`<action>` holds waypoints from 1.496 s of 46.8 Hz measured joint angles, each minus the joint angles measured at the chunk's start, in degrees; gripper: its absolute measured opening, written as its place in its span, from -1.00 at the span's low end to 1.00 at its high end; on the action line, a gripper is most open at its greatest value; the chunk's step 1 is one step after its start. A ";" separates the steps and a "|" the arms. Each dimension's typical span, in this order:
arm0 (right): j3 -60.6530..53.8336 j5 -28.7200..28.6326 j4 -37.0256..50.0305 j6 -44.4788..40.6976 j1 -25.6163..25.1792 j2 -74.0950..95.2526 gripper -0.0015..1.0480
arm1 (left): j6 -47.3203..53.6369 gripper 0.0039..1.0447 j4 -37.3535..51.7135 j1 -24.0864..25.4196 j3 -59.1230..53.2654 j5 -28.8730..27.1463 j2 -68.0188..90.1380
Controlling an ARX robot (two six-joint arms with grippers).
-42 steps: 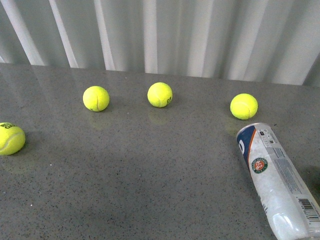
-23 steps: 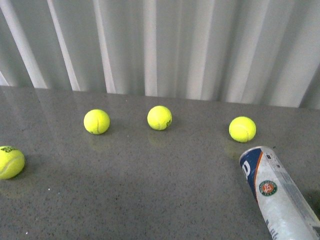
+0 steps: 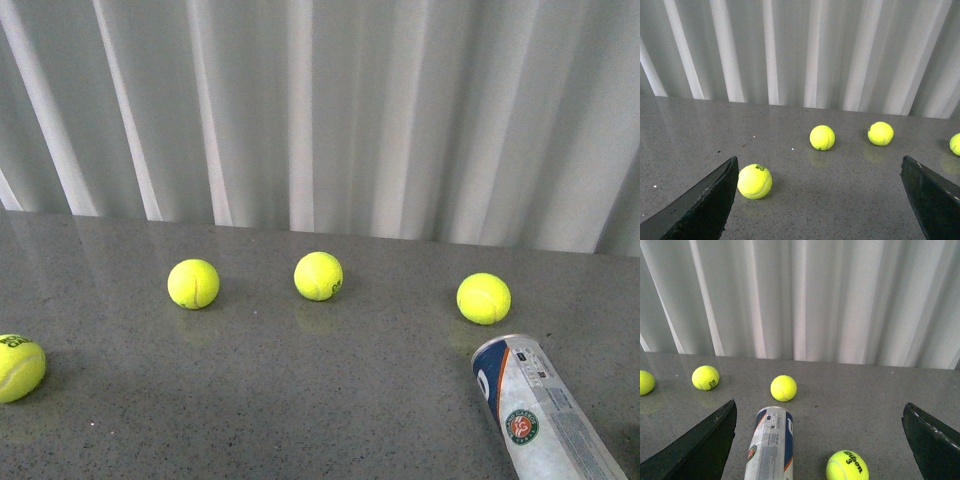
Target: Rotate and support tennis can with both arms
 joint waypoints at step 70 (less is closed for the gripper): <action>54.99 -4.17 -6.60 12.48 7.56 114.68 0.86 | 0.00 0.87 0.00 0.00 0.00 0.00 -0.04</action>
